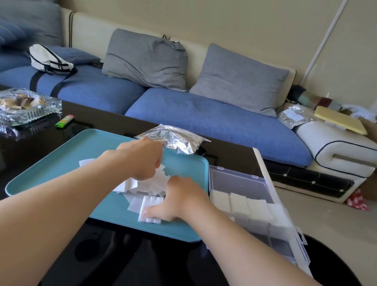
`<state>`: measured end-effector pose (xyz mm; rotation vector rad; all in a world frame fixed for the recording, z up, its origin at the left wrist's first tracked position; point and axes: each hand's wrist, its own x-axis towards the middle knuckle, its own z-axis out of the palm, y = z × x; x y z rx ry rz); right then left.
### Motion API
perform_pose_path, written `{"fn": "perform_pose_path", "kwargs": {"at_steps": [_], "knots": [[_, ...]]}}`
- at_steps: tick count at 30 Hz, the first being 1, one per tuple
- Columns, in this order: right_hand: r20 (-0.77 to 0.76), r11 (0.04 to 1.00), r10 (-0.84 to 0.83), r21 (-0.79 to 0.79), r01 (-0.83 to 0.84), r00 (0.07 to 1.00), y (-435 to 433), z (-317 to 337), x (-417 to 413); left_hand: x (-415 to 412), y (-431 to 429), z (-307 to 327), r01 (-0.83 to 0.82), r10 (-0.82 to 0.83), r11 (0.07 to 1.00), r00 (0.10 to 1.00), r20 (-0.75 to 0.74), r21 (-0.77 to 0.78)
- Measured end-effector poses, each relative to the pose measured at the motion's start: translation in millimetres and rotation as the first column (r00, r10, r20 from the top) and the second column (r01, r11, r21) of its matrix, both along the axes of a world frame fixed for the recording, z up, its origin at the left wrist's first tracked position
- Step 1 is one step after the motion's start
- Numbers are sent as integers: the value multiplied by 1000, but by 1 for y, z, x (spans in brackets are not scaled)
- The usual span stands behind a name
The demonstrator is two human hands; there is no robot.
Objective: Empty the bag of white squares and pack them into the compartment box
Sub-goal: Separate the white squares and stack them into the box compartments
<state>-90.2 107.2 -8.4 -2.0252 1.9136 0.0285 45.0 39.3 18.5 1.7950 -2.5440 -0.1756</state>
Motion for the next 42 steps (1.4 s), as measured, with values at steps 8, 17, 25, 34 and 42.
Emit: {"fn": "perform_pose_path", "kwargs": {"at_steps": [8,17,25,34,42], "knots": [[89,926,-93,374,53,992,-14,13,-6,2,-12,-12,199,-206,971,978,43,136],[431,955,-295,152,253,853,-16,19,-49,0,-13,-13,263,-259,963,964,-62,58],[743,880,-333,24,475,580,-18,28,-50,-11,-2,7,134,-138,990,922,-362,-38],[851,748,-426,141,648,308,-20,35,-55,-15,8,18,6,103,985,779,-619,172],[769,824,-293,-98,558,568,-16,40,-53,-21,13,24,194,310,884,436,-845,425]]}}
